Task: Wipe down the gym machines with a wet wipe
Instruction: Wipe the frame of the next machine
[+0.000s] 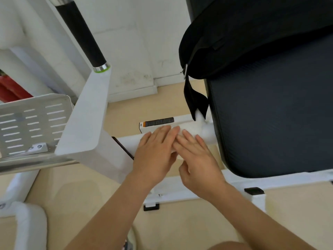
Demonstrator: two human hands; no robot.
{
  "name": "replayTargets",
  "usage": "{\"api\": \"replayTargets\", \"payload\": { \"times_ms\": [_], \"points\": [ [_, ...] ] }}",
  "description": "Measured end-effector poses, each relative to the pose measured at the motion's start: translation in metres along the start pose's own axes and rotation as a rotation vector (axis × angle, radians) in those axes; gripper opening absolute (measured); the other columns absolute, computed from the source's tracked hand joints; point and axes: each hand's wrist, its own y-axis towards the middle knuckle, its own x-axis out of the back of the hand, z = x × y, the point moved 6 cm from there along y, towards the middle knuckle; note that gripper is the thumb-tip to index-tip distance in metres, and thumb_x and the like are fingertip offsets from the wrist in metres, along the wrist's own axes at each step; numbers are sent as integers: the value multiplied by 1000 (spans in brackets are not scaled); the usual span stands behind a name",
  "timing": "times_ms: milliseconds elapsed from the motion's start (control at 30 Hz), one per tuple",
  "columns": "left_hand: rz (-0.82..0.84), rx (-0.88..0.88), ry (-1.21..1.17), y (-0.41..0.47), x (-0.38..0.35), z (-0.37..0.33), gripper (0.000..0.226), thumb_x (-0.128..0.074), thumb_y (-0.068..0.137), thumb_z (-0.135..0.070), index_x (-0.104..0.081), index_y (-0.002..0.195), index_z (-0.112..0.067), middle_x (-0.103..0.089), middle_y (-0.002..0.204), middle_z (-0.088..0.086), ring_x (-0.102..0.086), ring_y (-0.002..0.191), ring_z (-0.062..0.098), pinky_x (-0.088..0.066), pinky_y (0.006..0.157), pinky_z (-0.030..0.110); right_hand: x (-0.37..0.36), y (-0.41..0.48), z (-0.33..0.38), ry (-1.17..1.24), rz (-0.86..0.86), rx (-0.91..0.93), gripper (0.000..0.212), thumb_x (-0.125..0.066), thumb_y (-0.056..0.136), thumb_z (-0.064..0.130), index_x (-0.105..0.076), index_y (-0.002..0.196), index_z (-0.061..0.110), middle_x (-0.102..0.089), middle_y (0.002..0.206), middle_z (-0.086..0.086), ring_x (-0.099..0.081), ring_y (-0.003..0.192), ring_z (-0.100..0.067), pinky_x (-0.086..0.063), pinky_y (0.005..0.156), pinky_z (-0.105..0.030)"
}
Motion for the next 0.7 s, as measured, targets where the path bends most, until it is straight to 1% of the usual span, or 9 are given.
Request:
{"api": "replayTargets", "payload": {
  "times_ms": [133, 200, 267, 300, 367, 433, 467, 533, 700],
  "points": [
    [79, 124, 122, 9, 1, 12, 69, -39, 93, -59, -19, 150, -25, -33, 151, -3, -27, 140, 17, -17, 115, 45, -7, -17, -7, -156, -29, -49, 66, -31, 75, 10, -51, 137, 4, -42, 150, -9, -32, 143, -22, -22, 115, -41],
    [156, 183, 168, 13, 3, 15, 81, -42, 90, -63, -13, 151, -18, -22, 157, 2, -16, 145, 21, -11, 117, 50, -9, -17, -8, -213, -36, -54, 68, -29, 75, 11, -48, 139, 3, -39, 152, -10, -30, 143, -22, -22, 114, -41],
    [130, 104, 186, 17, 6, -4, 89, -50, 88, -57, -7, 152, -13, -7, 161, 6, -6, 148, 23, -6, 118, 48, -9, -13, -7, -195, -52, -65, 69, -28, 75, 13, -47, 140, 2, -39, 151, -10, -30, 143, -22, -21, 114, -40],
    [85, 19, 189, 19, 5, -17, 87, -54, 88, -50, -9, 153, -12, -9, 161, 7, -9, 148, 24, -6, 118, 47, -7, -13, -8, -156, -63, -76, 68, -29, 75, 12, -48, 139, 2, -41, 150, -11, -30, 143, -22, -21, 114, -39],
    [17, -103, 185, 25, -3, -38, 72, -57, 86, -33, -28, 148, -8, -35, 151, 11, -33, 140, 28, -17, 117, 45, -1, -21, -11, -90, -101, -92, 64, -33, 75, 9, -52, 135, 0, -46, 146, -12, -35, 141, -22, -26, 114, -38],
    [-9, -123, 192, 41, -10, -45, 54, -60, 82, -24, -46, 131, -6, -58, 125, 11, -56, 116, 30, -37, 104, 41, 5, -41, -10, -87, -140, -63, 61, -37, 73, 5, -57, 130, -1, -50, 142, -15, -42, 136, -24, -33, 111, -39],
    [29, -103, 203, 50, -11, -46, 48, -62, 80, -26, -49, 122, -8, -60, 114, 9, -59, 106, 29, -43, 89, 38, 6, -52, -8, -83, -130, -36, 59, -39, 74, 4, -59, 129, -1, -51, 141, -16, -45, 134, -25, -35, 110, -38],
    [103, -60, 194, 66, -11, -46, 45, -68, 75, -37, -49, 108, -12, -60, 102, 3, -61, 92, 25, -38, 65, 32, 4, -64, -6, -45, -99, -18, 53, -41, 76, 7, -62, 125, 2, -52, 141, -14, -52, 128, -25, -39, 109, -33],
    [196, -4, 66, 77, -20, -45, 49, -67, 64, -57, -53, 94, -21, -61, 82, -7, -57, 70, 18, -39, 54, 29, 0, -63, -5, 136, -178, -131, 48, -41, 81, 10, -63, 124, 7, -46, 146, -6, -64, 102, -16, -54, 82, -24]
  ]
}}
